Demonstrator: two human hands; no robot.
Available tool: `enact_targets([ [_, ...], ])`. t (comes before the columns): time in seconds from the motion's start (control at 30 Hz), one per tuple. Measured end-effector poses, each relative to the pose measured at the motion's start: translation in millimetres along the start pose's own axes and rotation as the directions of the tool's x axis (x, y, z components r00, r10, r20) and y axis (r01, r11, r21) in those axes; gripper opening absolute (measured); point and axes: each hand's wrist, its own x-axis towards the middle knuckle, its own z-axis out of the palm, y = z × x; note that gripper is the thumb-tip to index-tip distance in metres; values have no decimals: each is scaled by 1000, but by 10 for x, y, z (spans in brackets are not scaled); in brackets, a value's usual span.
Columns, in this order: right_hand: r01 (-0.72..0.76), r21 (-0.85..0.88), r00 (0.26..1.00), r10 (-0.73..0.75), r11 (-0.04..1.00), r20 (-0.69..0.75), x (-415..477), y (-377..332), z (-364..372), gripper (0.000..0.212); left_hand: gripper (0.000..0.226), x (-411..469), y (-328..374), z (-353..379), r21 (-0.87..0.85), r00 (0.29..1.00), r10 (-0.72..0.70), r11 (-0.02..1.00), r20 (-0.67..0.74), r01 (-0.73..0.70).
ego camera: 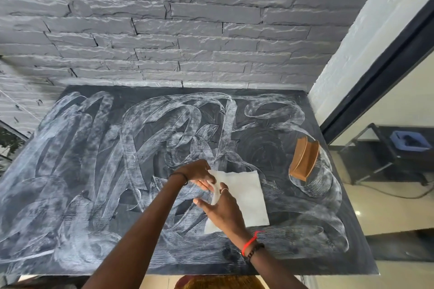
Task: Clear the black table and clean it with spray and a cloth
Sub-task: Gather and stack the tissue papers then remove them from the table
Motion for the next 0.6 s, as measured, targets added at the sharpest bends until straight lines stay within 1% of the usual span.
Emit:
enact_targets([
  [0.07, -23, -4, 1000, 23, 1000, -22, -9, -12, -37, 84, 12, 3, 95, 29, -25, 999, 8, 1000, 36, -7],
  [0.13, -56, -25, 998, 55, 998, -43, 21, 36, -91, 70, 13, 20, 185, 58, -80, 999, 0, 997, 55, 4],
  [0.17, -73, -2, 996, 73, 997, -52, 45, 79, -141, 63, 13, 32, 237, 74, -114, 998, -1, 993, 65, 9],
  [0.23, -96, 85, 993, 102, 992, -60, 102, 156, -275, 47, 6, 74, 300, 103, -161, 997, 3, 987, 80, 10],
  [0.3, -110, 122, 991, 118, 986, -66, 194, 255, -441, 35, 18, 124, 377, 138, -197, 999, -1, 980, 52, 11],
  [0.4, -132, 55, 989, 135, 990, -58, 368, 418, -664, 27, 41, 194, 465, 204, -204, 1000, -2, 979, -27, -4],
  [0.47, -172, 43, 983, 174, 984, -52, 456, 514, -780, 25, 51, 235, 466, 236, -212, 998, 1, 977, -70, -16],
  [0.53, -214, 64, 975, 217, 975, -50, 512, 605, -870, 22, 50, 259, 452, 266, -241, 994, -8, 970, -108, -19],
  [0.6, -233, 71, 969, 237, 970, -65, 543, 686, -932, 20, 40, 293, 406, 317, -242, 988, -22, 970, -154, -16],
])
